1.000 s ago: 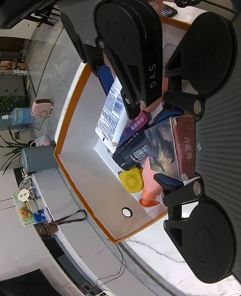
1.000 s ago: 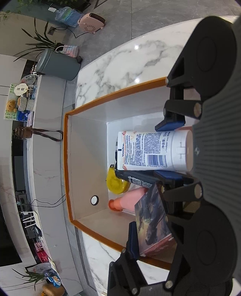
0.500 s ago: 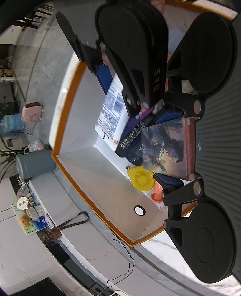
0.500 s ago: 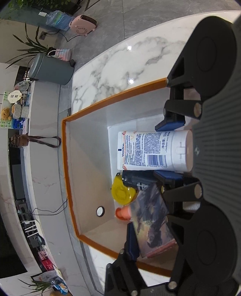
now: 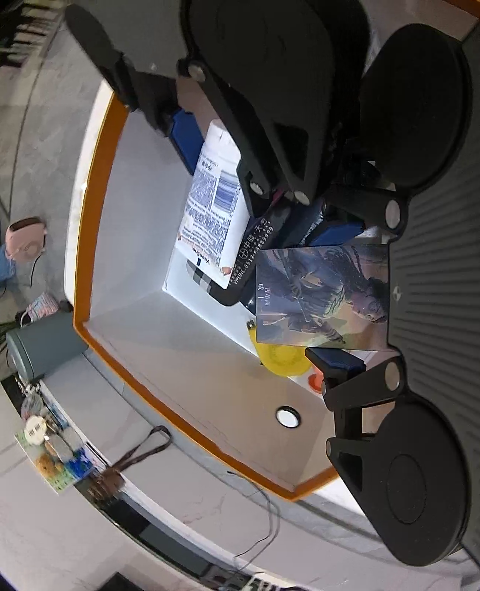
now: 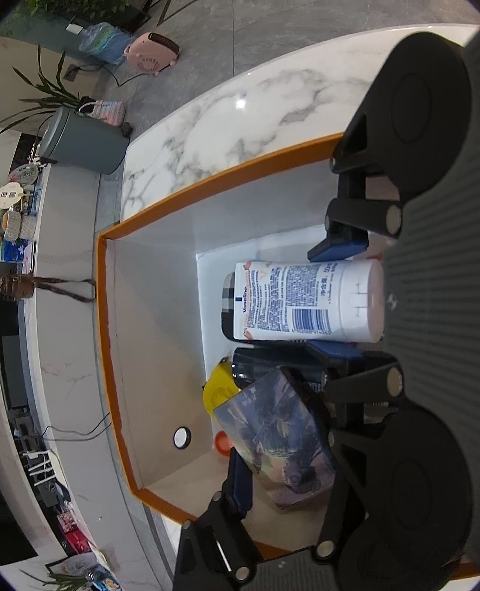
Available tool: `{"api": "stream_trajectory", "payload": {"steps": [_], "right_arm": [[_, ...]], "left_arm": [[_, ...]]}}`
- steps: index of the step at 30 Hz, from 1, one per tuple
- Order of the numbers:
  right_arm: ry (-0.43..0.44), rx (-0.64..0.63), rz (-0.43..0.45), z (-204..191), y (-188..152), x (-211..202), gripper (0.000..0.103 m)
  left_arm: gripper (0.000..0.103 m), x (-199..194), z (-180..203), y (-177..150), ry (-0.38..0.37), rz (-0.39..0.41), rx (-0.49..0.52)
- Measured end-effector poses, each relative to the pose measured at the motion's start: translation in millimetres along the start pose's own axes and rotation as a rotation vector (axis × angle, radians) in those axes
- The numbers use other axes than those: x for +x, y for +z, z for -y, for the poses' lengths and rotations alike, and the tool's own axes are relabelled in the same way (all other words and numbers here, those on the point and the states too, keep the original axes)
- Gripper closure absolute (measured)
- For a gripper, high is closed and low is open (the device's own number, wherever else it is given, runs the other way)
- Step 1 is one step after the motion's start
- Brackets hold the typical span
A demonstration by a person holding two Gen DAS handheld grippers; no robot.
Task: Organize rigid objects
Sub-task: 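Lower the painted box with the left tool while the right tool lowers the tube into the box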
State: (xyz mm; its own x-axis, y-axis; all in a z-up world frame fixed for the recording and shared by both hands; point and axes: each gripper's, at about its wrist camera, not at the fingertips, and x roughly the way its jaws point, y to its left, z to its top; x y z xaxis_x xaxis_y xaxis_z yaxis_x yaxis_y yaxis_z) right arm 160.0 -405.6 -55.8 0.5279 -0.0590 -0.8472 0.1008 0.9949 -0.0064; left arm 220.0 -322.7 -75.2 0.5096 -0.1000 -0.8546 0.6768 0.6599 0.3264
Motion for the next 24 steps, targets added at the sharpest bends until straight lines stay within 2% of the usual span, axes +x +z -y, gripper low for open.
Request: {"api": "stream_trajectory", "payload": {"steps": [8,13,19,22,24], "right_arm": [[-0.020,0.008,-0.015,1,1,3,0.056],[-0.009,0.012,-0.033,3,0,3,0.055],[0.006,0.017,-0.010,1,2,-9,0.049],[0.009,0.024,0.029,1,3,-23,0.038],[-0.040,0.032,0.063,1,3,-34,0.017]], "left_arm": [[0.028,8,-4,-2,0.008,-0.030,-0.008],[0.026,4,3,-3,0.041,-0.022,0.017],[0.024,-7,0,-4,0.057,-0.001,-0.015],[0.024,-19,-5,-5,0.061,0.033,-0.044],[0.023,-29,-9,-7,0.057,0.059,-0.072]]}}
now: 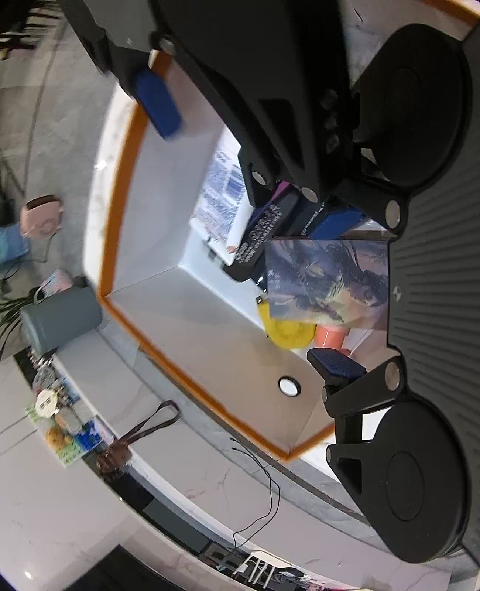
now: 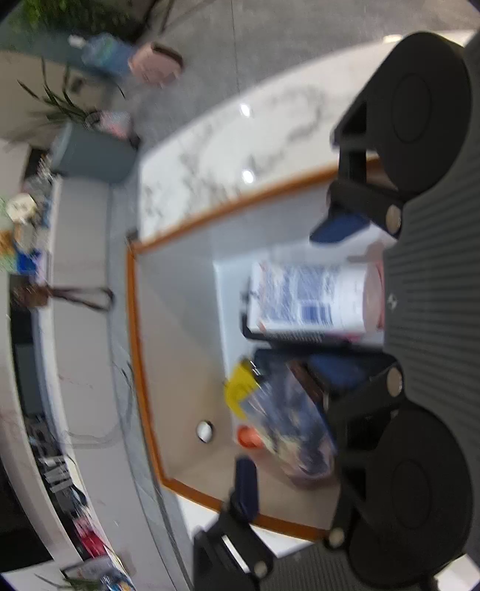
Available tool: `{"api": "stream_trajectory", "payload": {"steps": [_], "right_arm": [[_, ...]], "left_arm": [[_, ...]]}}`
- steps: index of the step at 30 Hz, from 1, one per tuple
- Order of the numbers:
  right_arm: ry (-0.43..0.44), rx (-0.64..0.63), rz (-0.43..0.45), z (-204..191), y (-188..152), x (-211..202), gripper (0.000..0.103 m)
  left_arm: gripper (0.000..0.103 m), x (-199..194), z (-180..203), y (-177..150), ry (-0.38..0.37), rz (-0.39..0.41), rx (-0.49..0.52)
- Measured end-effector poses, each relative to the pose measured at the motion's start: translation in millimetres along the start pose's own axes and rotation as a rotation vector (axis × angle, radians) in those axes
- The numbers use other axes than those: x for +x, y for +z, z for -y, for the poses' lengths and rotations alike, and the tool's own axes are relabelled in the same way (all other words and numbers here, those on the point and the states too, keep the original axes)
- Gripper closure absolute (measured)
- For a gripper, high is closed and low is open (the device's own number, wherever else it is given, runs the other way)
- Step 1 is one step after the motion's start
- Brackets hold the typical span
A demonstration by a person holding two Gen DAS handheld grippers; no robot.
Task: Organize rigid objects
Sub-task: 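Lower the painted box with the left tool while the right tool lowers the tube into the box, then open the left tool releasing the painted box while the right tool releases the tube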
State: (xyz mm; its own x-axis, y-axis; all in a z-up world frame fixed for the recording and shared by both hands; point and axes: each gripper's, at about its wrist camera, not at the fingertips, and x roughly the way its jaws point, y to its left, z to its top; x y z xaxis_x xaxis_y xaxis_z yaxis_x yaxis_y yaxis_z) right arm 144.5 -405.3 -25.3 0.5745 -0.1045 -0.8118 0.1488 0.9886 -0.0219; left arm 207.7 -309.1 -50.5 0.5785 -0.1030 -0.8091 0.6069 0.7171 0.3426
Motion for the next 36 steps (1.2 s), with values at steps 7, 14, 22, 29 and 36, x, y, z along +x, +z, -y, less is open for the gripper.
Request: {"api": "stream_trajectory", "payload": {"steps": [7,14,22,29,36], "right_arm": [[0.000,0.028,0.052,9,-2,-26,0.016],[-0.004,0.025,0.101,8,-9,-52,0.015],[0.043,0.016,0.149,-3,-21,-84,0.013],[0.056,0.012,0.190,-1,-39,-112,0.010],[0.009,0.020,0.197,11,-47,-122,0.007]], "left_arm": [[0.021,-37,-7,-1,-0.002,0.074,-0.066],[0.015,-66,-6,-11,-0.048,0.119,-0.133],[0.014,-92,-8,-25,-0.089,0.155,-0.264],[0.014,-101,-13,-44,-0.100,0.151,-0.481],[0.013,-105,-11,-61,-0.036,0.113,-0.601]]}}
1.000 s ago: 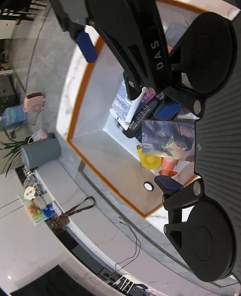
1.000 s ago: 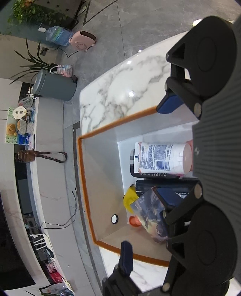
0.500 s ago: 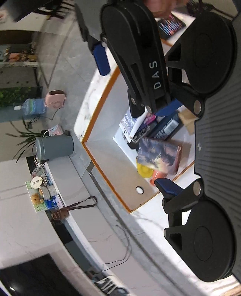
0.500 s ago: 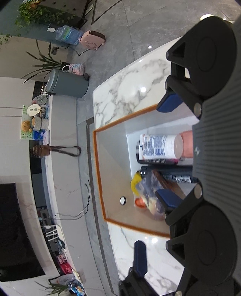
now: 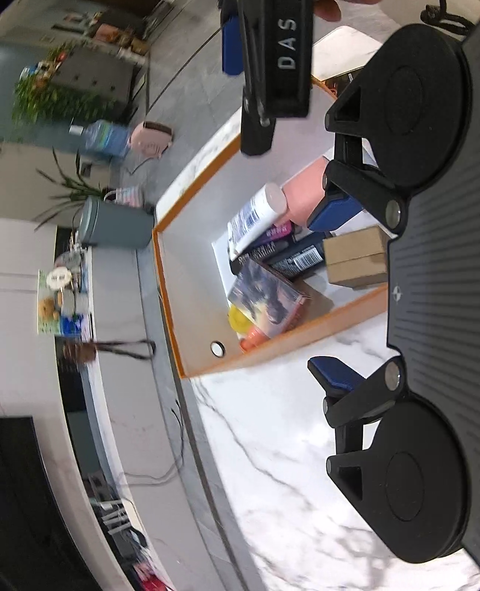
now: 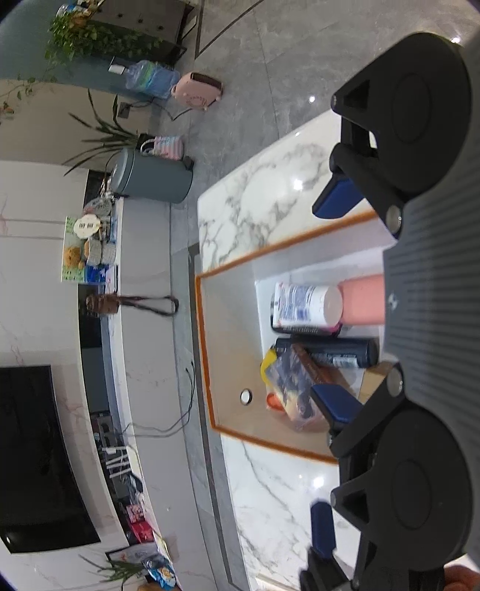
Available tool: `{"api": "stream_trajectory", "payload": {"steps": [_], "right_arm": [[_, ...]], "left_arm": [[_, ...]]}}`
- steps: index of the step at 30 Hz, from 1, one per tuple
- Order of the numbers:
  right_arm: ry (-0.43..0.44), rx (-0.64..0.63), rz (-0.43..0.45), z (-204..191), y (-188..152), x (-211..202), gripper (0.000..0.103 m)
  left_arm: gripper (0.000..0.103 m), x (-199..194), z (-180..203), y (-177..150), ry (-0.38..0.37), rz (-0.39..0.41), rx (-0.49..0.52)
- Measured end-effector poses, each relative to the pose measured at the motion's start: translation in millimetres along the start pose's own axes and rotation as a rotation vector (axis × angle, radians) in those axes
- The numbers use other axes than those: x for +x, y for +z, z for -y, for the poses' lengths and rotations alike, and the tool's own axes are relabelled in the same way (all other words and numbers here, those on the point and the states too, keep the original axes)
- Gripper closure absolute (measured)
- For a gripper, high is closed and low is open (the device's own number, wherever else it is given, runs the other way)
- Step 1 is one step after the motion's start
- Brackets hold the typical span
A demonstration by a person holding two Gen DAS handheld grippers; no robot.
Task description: Organize rigid objects
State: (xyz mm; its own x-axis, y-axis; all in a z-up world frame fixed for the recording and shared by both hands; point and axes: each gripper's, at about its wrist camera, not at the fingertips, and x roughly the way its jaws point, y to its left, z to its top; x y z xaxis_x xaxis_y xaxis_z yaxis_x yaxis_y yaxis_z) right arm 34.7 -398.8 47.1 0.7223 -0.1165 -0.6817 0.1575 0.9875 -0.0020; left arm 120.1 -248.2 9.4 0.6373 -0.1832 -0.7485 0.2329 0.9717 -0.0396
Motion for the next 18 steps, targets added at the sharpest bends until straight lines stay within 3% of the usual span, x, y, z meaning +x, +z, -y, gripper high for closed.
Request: {"api": "stream_trajectory", "payload": {"steps": [5,10,18], "right_arm": [[-0.038,-0.004,-0.034,8,-6,6,0.007],[-0.035,-0.017,-0.066,8,-13,17,0.007],[-0.015,-0.032,-0.090,2,-16,26,0.007]], "left_arm": [[0.012,-4,-2,-4,0.020,0.006,-0.035],[0.010,2,-5,-4,0.061,-0.002,-0.061],[0.008,11,-7,-4,0.065,-0.026,-0.089]]}}
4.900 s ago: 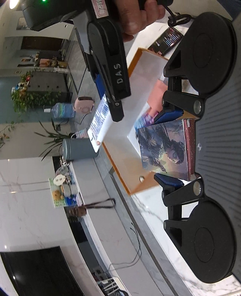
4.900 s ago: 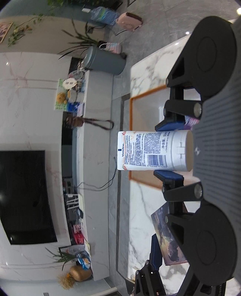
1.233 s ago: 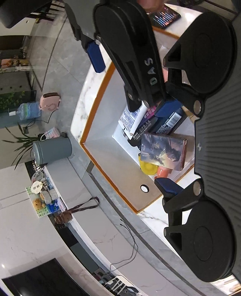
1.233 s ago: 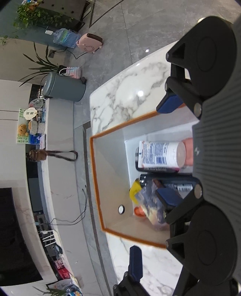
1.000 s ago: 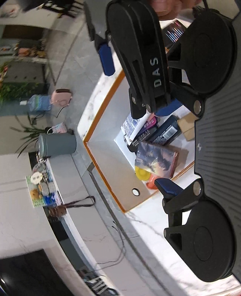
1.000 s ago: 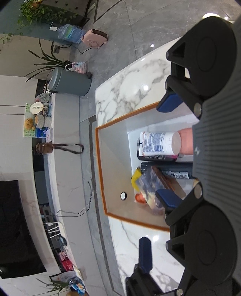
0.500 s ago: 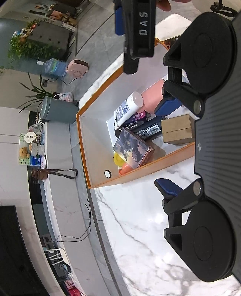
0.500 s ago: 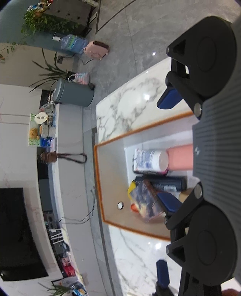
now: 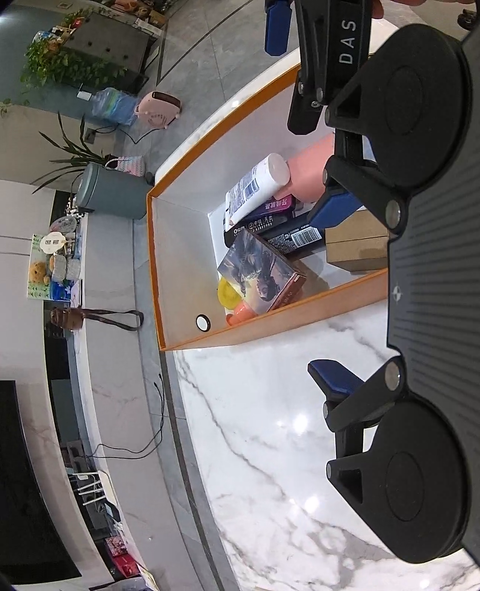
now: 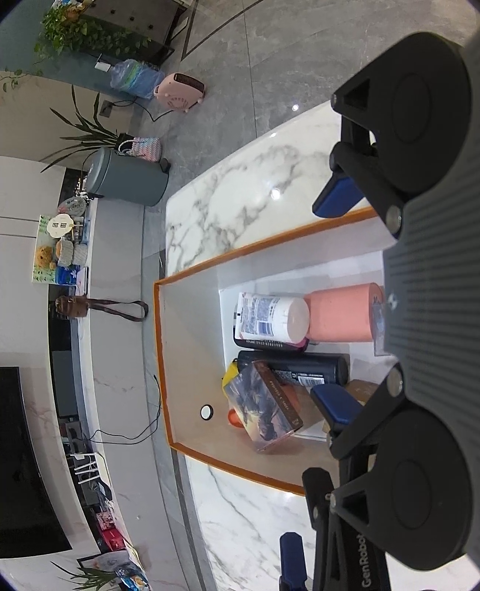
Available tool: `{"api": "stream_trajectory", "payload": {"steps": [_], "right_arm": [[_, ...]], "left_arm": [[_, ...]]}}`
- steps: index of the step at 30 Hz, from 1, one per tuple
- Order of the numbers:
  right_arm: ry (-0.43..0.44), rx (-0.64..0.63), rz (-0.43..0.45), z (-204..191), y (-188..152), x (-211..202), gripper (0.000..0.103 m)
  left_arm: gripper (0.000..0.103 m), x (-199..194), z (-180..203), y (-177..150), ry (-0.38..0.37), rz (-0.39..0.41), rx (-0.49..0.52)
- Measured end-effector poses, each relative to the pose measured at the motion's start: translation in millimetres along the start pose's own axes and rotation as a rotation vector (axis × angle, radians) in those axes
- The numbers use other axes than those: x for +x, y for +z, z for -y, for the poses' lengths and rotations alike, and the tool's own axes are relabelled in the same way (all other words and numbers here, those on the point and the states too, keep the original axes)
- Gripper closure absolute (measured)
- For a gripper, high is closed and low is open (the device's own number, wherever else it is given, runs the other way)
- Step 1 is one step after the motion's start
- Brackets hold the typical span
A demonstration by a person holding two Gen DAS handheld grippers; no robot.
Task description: Organize rigid objects
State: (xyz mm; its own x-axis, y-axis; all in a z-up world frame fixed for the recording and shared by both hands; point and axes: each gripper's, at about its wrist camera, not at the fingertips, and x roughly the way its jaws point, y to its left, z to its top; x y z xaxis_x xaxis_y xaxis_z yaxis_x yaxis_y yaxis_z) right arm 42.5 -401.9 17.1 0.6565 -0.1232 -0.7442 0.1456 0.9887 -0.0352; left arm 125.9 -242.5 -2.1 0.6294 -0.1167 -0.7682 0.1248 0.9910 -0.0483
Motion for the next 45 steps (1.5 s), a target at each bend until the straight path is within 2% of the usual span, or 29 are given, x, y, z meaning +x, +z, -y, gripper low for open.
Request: {"api": "stream_trajectory", "payload": {"steps": [45], "right_arm": [[-0.007,0.008,-0.013,5.8,-2.9,3.7,0.007]], "left_arm": [[0.008,0.9,9.2,2.3,0.008,-0.013,0.011]]}}
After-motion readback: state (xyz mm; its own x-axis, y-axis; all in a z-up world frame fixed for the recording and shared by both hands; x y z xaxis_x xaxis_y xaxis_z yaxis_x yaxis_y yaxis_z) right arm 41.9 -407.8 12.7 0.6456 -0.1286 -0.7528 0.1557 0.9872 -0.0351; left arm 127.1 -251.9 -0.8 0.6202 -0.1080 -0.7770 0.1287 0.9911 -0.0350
